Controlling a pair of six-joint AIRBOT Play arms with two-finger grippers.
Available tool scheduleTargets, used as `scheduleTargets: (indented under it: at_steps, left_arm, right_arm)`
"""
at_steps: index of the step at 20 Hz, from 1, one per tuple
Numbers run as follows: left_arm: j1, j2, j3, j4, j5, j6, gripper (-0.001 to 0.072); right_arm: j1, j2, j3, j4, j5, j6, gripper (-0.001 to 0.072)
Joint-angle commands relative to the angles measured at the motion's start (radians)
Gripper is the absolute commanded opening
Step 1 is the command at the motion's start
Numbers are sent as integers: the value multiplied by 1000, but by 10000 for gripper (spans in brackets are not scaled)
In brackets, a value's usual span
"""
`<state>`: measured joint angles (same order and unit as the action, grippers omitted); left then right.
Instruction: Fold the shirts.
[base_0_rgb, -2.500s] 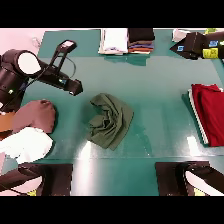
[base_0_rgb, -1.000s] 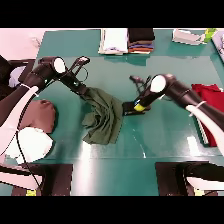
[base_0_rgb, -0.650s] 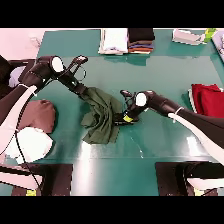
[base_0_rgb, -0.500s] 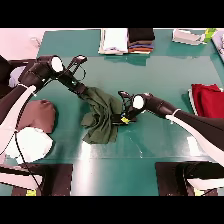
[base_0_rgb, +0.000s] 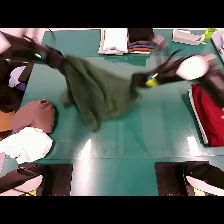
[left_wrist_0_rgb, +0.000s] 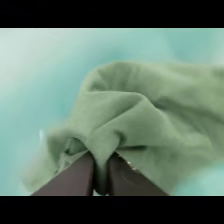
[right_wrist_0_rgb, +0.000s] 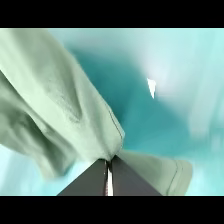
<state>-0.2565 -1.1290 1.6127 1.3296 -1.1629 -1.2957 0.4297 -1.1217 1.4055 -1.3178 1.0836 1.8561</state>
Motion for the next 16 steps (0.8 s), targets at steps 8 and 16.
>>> scheduleTargets:
  at_steps: [8, 16]
  left_arm:
    - [2, 159, -55, -237, -69, 154, 33]
    - [2, 159, -698, -239, -95, 198, 33]
  right_arm:
    - [-98, 185, 144, -48, 230, -26, 18]
    - [-98, 163, -228, -43, 188, -24, 18]
